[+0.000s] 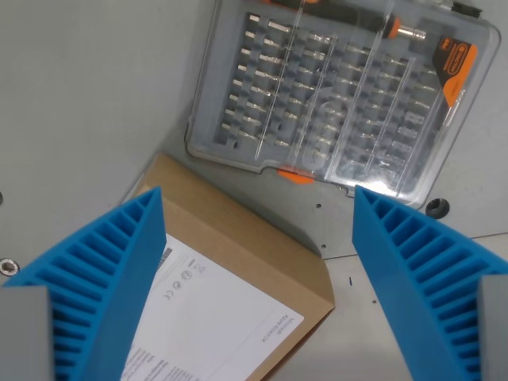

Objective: Move above the white socket

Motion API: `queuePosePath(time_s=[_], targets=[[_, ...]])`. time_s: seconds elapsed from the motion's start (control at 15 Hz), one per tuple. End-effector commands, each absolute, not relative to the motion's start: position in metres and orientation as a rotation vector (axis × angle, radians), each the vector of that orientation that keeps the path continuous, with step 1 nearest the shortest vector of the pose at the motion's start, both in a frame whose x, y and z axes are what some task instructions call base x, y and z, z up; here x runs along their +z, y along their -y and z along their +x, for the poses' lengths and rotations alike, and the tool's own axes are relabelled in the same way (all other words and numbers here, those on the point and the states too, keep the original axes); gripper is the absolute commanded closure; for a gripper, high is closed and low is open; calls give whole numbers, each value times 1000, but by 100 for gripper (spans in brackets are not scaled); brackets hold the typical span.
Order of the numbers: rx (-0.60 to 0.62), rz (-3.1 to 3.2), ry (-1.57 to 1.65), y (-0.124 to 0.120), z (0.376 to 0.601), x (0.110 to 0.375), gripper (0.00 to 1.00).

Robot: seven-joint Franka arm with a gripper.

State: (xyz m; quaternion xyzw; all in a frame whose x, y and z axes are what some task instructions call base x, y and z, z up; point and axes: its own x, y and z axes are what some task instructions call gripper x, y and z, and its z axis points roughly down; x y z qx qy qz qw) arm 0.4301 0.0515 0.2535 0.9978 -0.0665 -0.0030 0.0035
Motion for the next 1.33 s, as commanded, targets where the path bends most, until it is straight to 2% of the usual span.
queuePosePath(time_s=[0.07,0.8,1.33], targets=[[-4,3128,208,-51,430,255,0],[-1,3131,143,-49,435,253,0],[-33,3128,23,-41,455,244,0]])
